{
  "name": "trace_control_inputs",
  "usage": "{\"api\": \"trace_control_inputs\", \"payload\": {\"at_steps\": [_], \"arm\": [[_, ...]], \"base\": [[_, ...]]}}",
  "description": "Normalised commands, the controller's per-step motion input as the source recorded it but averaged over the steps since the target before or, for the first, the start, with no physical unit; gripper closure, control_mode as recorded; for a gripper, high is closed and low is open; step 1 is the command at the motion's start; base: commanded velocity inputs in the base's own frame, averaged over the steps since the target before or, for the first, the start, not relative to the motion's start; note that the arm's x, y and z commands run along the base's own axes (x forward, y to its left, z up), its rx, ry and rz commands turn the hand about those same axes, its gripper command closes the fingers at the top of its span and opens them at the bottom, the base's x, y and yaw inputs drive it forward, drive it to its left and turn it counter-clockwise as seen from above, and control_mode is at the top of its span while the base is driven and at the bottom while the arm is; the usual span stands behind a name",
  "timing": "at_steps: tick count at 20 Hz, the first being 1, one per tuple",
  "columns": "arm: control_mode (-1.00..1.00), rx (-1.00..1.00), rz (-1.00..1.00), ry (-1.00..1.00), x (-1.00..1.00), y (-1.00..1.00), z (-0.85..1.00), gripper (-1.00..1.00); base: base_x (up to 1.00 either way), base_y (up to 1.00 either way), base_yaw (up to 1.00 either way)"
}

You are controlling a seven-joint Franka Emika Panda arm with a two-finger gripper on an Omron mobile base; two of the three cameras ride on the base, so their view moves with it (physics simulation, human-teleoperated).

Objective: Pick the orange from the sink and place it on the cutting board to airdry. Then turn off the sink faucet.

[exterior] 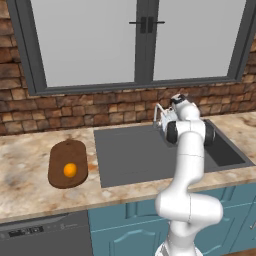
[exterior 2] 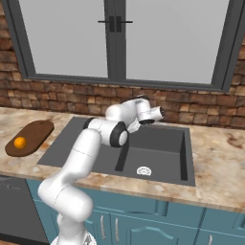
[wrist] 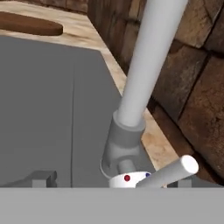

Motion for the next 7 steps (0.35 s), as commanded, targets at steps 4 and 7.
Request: {"api": "trace_control_inputs", "payload": {"at_steps": [4, 7], "arm": [[-1.0, -0.28, 0.01, -0.1, 0.36, 1.0, 0.42, -1.0], [-1.0, -0.34, 0.0, -0.07, 0.38, 1.0, 0.36, -1.0]], "base": [[0.0, 0.0, 0.0], [0.0, 0.0, 0.0]]}}
